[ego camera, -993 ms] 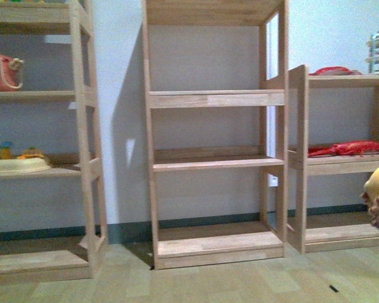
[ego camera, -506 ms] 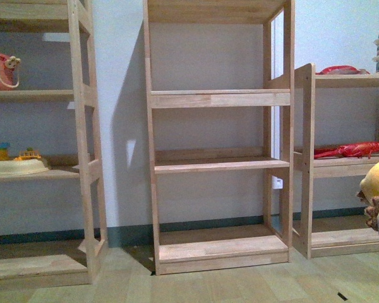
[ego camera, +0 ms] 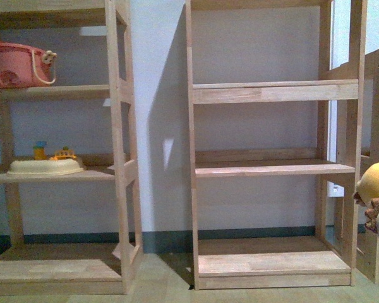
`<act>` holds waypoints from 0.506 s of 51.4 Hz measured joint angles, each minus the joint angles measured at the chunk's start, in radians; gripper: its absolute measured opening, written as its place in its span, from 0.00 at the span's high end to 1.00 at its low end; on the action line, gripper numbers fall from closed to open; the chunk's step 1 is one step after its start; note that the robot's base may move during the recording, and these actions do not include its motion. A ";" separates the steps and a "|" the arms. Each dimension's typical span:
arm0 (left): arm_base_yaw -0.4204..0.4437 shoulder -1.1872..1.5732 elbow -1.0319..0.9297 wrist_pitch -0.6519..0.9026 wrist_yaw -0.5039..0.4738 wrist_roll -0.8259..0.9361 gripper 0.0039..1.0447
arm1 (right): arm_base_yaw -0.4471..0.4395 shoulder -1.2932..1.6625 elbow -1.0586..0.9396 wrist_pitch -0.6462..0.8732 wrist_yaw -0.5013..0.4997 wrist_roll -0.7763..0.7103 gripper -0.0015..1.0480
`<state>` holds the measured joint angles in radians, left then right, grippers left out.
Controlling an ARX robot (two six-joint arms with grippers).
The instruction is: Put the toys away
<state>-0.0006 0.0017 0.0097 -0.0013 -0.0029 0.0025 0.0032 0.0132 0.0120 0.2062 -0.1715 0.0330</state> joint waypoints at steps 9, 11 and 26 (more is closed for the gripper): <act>-0.001 0.000 0.000 0.000 0.003 0.000 0.06 | -0.001 0.000 0.000 0.000 0.004 0.000 0.93; -0.001 0.000 0.000 0.000 0.003 0.000 0.06 | -0.001 -0.001 0.000 0.000 0.004 0.000 0.93; -0.001 0.000 0.000 0.000 0.002 0.000 0.06 | -0.001 0.000 0.000 0.000 0.003 0.000 0.93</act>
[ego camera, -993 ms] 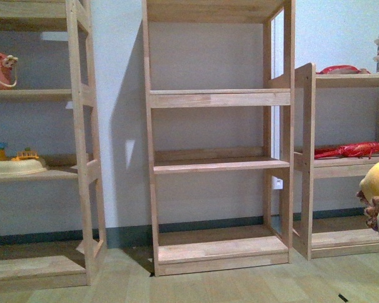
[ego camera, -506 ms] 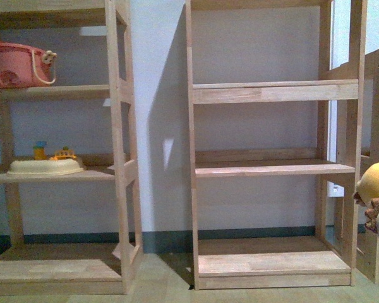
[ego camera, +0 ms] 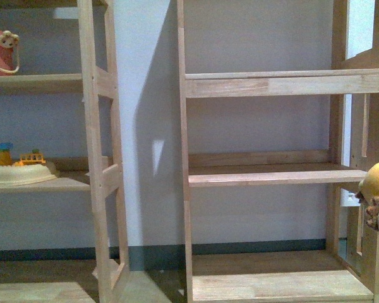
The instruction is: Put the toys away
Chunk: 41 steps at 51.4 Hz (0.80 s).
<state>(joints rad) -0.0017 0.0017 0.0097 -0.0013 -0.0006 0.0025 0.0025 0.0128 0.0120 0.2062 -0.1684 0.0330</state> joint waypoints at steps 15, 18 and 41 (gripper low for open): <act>0.000 0.000 0.000 0.000 0.000 0.000 0.06 | 0.000 0.000 0.000 0.000 0.000 0.000 0.93; 0.000 0.000 0.000 0.000 0.000 0.000 0.06 | 0.000 0.000 0.000 0.000 0.001 0.000 0.93; 0.000 0.000 0.000 0.000 0.000 0.000 0.06 | 0.000 0.000 0.000 0.000 0.000 0.000 0.93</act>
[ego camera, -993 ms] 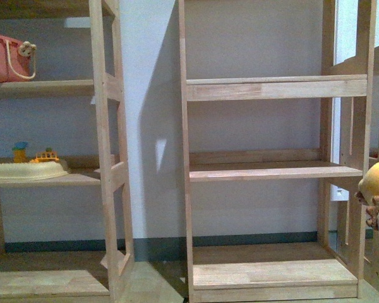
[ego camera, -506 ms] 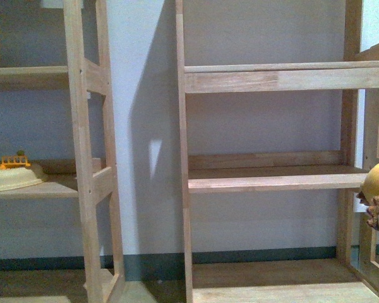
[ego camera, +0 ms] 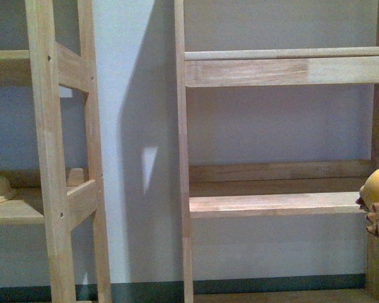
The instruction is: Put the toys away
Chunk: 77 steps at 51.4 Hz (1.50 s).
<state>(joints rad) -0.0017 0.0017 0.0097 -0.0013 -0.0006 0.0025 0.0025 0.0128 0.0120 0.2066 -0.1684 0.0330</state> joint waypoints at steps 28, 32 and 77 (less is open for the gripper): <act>0.000 0.000 0.000 0.000 0.000 0.000 0.06 | 0.000 0.000 0.000 0.000 0.000 0.000 0.93; 0.000 0.000 0.000 0.000 0.000 0.000 0.06 | 0.000 0.000 0.000 0.000 0.000 0.000 0.93; 0.000 0.000 0.000 0.000 0.000 0.000 0.06 | 0.204 0.397 0.553 -0.035 0.026 -0.018 0.93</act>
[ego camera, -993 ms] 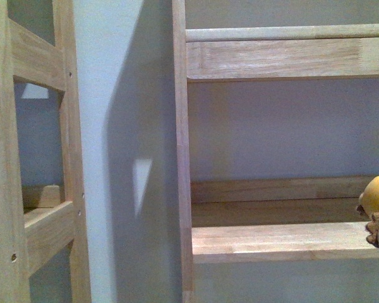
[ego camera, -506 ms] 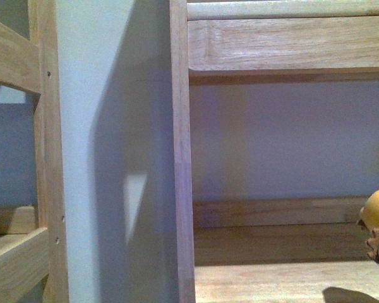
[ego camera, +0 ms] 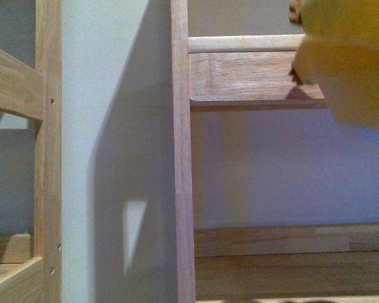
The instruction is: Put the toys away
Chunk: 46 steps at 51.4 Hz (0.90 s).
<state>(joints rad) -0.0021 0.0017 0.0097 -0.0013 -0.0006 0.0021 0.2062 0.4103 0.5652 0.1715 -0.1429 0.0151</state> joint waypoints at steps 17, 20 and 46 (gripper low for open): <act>0.000 0.000 0.000 0.000 0.000 0.000 0.06 | -0.158 0.186 0.347 -0.031 -0.115 -0.003 0.93; 0.000 0.000 0.000 0.000 0.000 0.000 0.06 | -0.183 0.231 0.419 -0.029 -0.111 -0.003 0.93; 0.000 0.000 0.000 0.000 0.000 0.000 0.06 | -0.077 0.886 0.956 0.013 0.043 -0.027 0.93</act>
<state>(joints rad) -0.0021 0.0017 0.0097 -0.0013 -0.0006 0.0025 0.1295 1.2964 1.5208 0.1841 -0.0994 -0.0120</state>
